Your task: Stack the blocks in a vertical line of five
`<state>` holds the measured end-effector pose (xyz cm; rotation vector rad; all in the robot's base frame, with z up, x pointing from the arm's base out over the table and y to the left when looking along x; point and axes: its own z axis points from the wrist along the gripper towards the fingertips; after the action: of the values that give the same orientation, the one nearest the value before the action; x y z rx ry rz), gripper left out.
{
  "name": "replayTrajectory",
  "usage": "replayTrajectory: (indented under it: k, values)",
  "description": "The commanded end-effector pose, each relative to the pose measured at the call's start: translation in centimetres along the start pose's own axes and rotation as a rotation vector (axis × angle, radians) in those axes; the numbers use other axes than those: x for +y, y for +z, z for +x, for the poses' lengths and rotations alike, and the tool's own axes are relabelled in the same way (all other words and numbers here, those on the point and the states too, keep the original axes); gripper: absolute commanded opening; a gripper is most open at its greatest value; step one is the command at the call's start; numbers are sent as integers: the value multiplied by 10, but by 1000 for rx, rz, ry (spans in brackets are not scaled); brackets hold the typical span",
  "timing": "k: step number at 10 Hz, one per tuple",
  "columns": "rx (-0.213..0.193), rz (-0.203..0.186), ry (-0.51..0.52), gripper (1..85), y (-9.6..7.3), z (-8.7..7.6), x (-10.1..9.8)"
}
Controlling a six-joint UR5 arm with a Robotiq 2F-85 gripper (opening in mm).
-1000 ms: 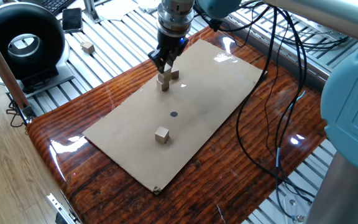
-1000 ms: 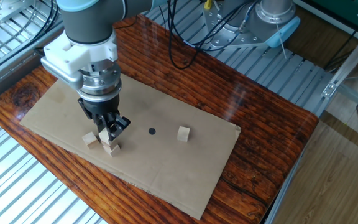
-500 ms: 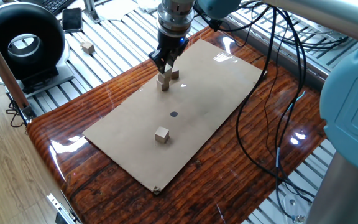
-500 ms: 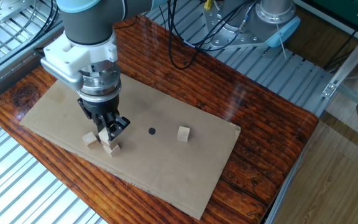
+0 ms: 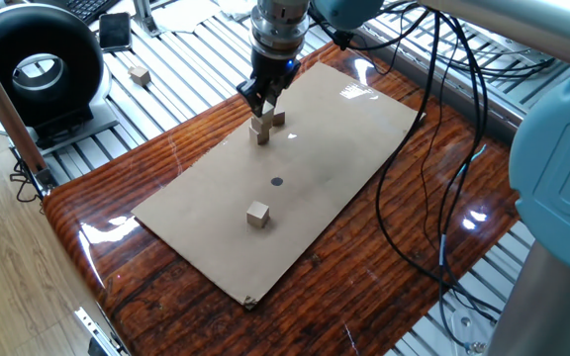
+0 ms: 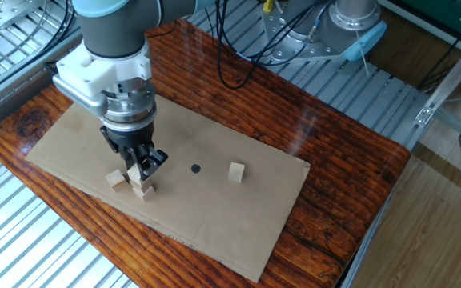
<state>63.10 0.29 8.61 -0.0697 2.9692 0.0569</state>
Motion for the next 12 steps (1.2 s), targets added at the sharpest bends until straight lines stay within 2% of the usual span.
replayTrajectory:
  k: [1,3,4,7,8,10,12]
  values:
    - [-8,-13,0,463,-1,-2,2]
    - [-10,-18,-5,520,-1,-3,3]
    - [-14,-17,-11,597,-1,-4,3]
    - [-20,-18,-23,750,-1,-5,4]
    - [-20,-18,-25,763,-1,-5,4]
    - [-29,-4,-40,850,-1,-7,0]
    - [-27,2,-41,850,-1,-7,-1]
